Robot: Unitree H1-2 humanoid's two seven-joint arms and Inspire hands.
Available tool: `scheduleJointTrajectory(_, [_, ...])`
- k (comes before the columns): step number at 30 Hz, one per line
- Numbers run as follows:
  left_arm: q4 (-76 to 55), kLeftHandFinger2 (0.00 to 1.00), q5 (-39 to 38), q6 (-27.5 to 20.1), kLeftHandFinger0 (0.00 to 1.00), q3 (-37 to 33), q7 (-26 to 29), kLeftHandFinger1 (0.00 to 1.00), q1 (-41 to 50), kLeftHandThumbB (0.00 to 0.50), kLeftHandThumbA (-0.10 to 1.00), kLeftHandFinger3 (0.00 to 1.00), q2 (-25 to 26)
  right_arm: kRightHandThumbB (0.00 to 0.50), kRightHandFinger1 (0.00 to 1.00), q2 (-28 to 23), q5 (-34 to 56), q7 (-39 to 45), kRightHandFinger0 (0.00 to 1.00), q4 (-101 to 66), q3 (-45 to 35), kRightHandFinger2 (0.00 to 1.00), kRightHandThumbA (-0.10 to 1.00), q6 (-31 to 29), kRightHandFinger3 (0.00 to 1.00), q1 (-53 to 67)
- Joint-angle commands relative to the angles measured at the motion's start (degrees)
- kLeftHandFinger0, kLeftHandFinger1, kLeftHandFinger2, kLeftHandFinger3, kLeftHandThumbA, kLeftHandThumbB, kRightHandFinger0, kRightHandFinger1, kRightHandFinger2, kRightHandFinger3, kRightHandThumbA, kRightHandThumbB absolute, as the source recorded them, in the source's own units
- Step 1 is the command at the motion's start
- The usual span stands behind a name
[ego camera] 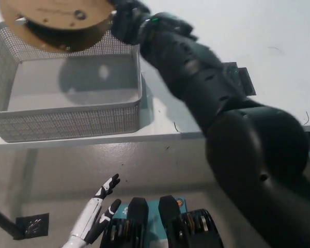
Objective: Use the right hand to pick up a 3d printing filament and place it into a container on the left side
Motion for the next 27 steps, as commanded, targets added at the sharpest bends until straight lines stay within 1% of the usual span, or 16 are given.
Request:
scheduleJointTrajectory(1, [-1.01,1.00,-1.19,-2.39,1.00,0.05,-1.48,1.00,-0.48,0.303,1.00,1.00,0.74,0.432,1.00,0.22,-2.37,3.57,1.00,-2.09,4.83,1.00,0.40,-3.84,1.00,-6.33])
scheduleJointTrajectory(2, [-1.17,1.00,-1.25,-2.39,1.00,0.11,-1.79,1.00,-0.55,0.305,1.00,1.00,0.80,0.460,1.00,-0.14,-5.46,9.90,1.00,-2.17,8.93,1.00,0.57,-3.43,1.00,-5.95])
scheduleJointTrajectory(5, [-1.18,1.00,-1.24,-2.39,1.00,0.25,-1.98,1.00,-0.55,0.305,1.00,1.00,0.76,0.457,1.00,-0.26,-4.13,10.00,1.00,-2.23,10.61,1.00,0.57,-3.47,1.00,-5.87])
scheduleJointTrajectory(6, [-1.33,1.00,-1.61,-2.39,1.00,0.22,-2.38,1.00,-0.63,0.298,1.00,1.00,0.96,0.495,1.00,-0.26,-4.34,10.89,1.00,-2.10,11.52,1.00,0.68,-4.61,1.00,-5.35])
scheduleJointTrajectory(7, [-1.35,1.00,-1.69,-2.39,1.00,0.26,-2.57,1.00,-0.69,0.305,1.00,1.00,1.00,0.499,1.00,-0.41,-4.50,11.57,1.00,-2.04,12.48,1.00,0.75,-5.16,1.00,-5.01])
scheduleJointTrajectory(8, [-1.29,1.00,-1.59,-2.39,1.00,0.35,-2.62,1.00,-0.76,0.308,1.00,1.00,0.99,0.500,1.00,-0.61,-4.62,12.00,1.00,-2.01,13.30,1.00,0.77,-5.27,1.00,-4.85])
scheduleJointTrajectory(9, [-1.34,1.00,-1.49,-2.39,1.00,0.34,-2.58,1.00,-0.71,0.309,1.00,1.00,1.02,0.500,1.00,-0.67,-4.23,11.97,1.00,-2.02,13.30,1.00,0.78,-5.16,1.00,-4.71])
scheduleJointTrajectory(12, [-1.37,1.00,-1.43,-2.39,1.00,0.46,-2.72,1.00,-0.67,0.309,1.00,1.00,0.96,0.500,1.00,-0.75,-3.72,12.09,1.00,-1.97,13.74,1.00,0.79,-5.20,1.00,-4.63])
scheduleJointTrajectory(13, [-1.55,1.00,-0.80,-2.39,1.00,0.50,-2.77,1.00,-0.77,0.306,1.00,1.00,0.96,0.500,1.00,-1.57,-4.21,12.31,1.00,-2.08,14.40,1.00,0.84,-5.05,1.00,-4.54])
scheduleJointTrajectory(17, [-1.52,1.00,-0.70,-2.39,1.00,0.58,-2.81,1.00,-0.85,0.305,1.00,1.00,0.87,0.500,1.00,-1.71,-3.95,12.43,1.00,-2.05,14.90,1.00,0.84,-5.08,1.00,-4.57])
scheduleJointTrajectory(19, [-1.35,1.00,-0.99,-2.39,1.00,0.32,-2.73,1.00,-0.99,0.298,1.00,1.00,0.83,0.500,1.00,-2.69,-5.49,12.29,1.00,-2.37,16.74,1.00,0.91,-4.78,1.00,-5.46])
scheduleJointTrajectory(23, [-1.16,1.00,-0.95,-2.39,1.00,0.21,-2.65,1.00,-1.15,0.295,1.00,1.00,0.69,0.500,1.00,-3.09,-5.62,12.11,1.00,-2.45,17.95,1.00,0.94,-4.53,1.00,-5.67])
scheduleJointTrajectory(24, [-1.14,1.00,-1.15,-2.39,1.00,0.10,-2.76,1.00,-1.14,0.287,1.00,1.00,0.67,0.458,1.00,-4.80,-6.30,12.57,1.00,-3.22,18.72,1.00,0.93,-6.45,1.00,-6.08])
scheduleJointTrajectory(25, [-1.13,1.00,-1.23,-2.39,1.00,0.05,-2.80,1.00,-1.14,0.286,1.00,1.00,0.66,0.456,1.00,-5.54,-6.52,12.77,1.00,-3.55,19.14,1.00,0.92,-7.28,1.00,-6.26])
scheduleJointTrajectory(26, [-1.11,1.00,-1.37,-2.39,1.00,0.28,-3.02,1.00,-1.18,0.294,1.00,1.00,0.50,0.491,1.00,-6.46,-6.05,11.98,1.00,-4.06,18.76,1.00,0.88,-7.37,1.00,-6.76])
scheduleJointTrajectory(27, [-1.11,1.00,-1.39,-2.39,1.00,0.31,-3.05,1.00,-1.19,0.294,1.00,1.00,0.49,0.494,1.00,-6.57,-5.96,11.89,1.00,-4.14,18.79,1.00,0.87,-7.39,1.00,-6.80])
